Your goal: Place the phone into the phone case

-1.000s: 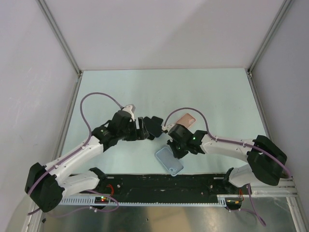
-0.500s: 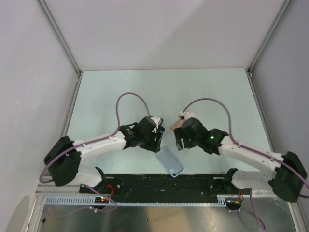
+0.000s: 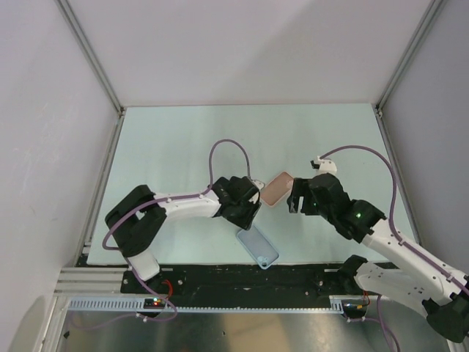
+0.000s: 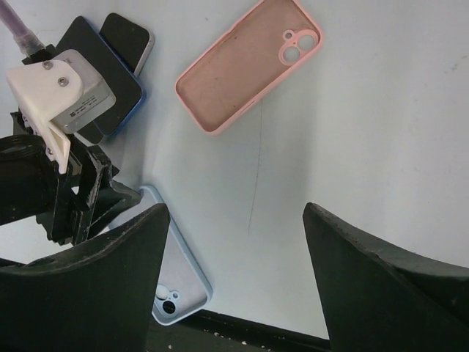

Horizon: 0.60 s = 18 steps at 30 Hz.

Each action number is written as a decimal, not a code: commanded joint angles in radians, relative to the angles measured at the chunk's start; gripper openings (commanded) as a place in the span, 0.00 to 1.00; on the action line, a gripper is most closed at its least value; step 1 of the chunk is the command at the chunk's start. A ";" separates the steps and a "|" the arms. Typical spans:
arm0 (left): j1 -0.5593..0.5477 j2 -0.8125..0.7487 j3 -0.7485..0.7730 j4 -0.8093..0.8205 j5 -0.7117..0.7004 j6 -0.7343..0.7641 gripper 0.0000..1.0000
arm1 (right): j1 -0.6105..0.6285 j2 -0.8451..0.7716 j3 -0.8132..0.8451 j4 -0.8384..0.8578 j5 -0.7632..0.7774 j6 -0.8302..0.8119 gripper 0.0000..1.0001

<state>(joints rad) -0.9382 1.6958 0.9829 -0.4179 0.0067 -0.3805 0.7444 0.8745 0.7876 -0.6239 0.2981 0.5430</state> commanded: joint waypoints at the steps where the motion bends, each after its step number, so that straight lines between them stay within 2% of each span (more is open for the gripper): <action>1: -0.011 0.033 0.027 0.018 0.021 0.030 0.51 | -0.023 -0.036 -0.012 -0.003 -0.013 0.004 0.80; 4: -0.014 0.030 0.008 0.030 0.017 -0.007 0.44 | -0.036 -0.042 -0.020 0.005 -0.020 0.002 0.80; 8: -0.023 0.014 -0.025 0.051 0.003 -0.089 0.30 | -0.044 -0.042 -0.029 0.017 -0.025 0.003 0.80; 12: -0.053 -0.019 -0.056 0.061 -0.058 -0.143 0.22 | -0.046 -0.048 -0.040 0.028 -0.029 0.007 0.80; 14: -0.062 -0.039 -0.068 0.060 -0.085 -0.177 0.16 | -0.048 -0.047 -0.043 0.034 -0.031 0.009 0.80; 16: -0.065 -0.061 -0.080 0.060 -0.115 -0.229 0.06 | -0.048 -0.043 -0.043 0.038 -0.033 0.010 0.80; 18: -0.066 -0.087 -0.085 0.061 -0.156 -0.316 0.02 | -0.048 -0.040 -0.044 0.042 -0.035 0.012 0.80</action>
<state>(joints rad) -0.9939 1.6669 0.9230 -0.3450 -0.0608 -0.5453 0.7013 0.8448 0.7444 -0.6174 0.2668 0.5465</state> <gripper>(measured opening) 0.047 0.795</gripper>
